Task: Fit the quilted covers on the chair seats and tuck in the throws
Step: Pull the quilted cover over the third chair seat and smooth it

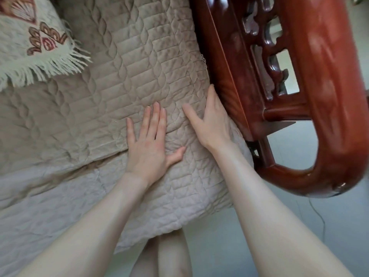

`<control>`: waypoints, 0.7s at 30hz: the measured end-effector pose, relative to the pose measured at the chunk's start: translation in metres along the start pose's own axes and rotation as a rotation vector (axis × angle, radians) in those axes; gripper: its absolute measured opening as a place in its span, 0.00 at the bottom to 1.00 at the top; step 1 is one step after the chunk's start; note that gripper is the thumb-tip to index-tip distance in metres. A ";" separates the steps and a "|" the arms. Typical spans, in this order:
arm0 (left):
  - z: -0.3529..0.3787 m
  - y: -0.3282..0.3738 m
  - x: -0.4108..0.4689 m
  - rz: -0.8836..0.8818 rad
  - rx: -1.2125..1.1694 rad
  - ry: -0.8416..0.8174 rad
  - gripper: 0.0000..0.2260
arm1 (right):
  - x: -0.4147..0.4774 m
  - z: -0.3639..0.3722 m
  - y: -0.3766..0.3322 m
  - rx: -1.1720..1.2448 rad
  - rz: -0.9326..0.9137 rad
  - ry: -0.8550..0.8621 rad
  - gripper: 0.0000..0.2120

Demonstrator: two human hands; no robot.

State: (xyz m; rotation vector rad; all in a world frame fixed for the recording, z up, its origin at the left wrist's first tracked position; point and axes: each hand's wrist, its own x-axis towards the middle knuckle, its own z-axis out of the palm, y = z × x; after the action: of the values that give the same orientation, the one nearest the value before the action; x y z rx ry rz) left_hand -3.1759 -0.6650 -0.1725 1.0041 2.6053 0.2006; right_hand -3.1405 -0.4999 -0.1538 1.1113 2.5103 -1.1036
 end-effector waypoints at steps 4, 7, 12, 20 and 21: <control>0.001 0.002 0.001 0.002 0.006 -0.014 0.44 | 0.015 -0.005 -0.011 0.048 -0.049 -0.009 0.44; 0.002 0.001 0.003 0.004 -0.010 -0.017 0.44 | 0.042 -0.005 -0.015 0.114 0.060 -0.052 0.44; 0.006 -0.001 0.004 0.000 -0.006 0.000 0.44 | 0.064 -0.002 -0.014 0.186 0.197 -0.122 0.41; -0.004 0.006 -0.006 0.008 0.030 0.022 0.43 | -0.009 -0.016 0.005 -0.034 -0.017 -0.044 0.43; -0.005 0.008 -0.013 0.012 0.022 0.026 0.42 | -0.024 -0.018 0.011 -0.070 -0.033 -0.042 0.43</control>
State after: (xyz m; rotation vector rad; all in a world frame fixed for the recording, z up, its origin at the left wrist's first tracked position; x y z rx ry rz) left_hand -3.1638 -0.6675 -0.1620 1.0318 2.6311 0.1896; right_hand -3.1139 -0.4965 -0.1367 1.0216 2.5227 -1.0282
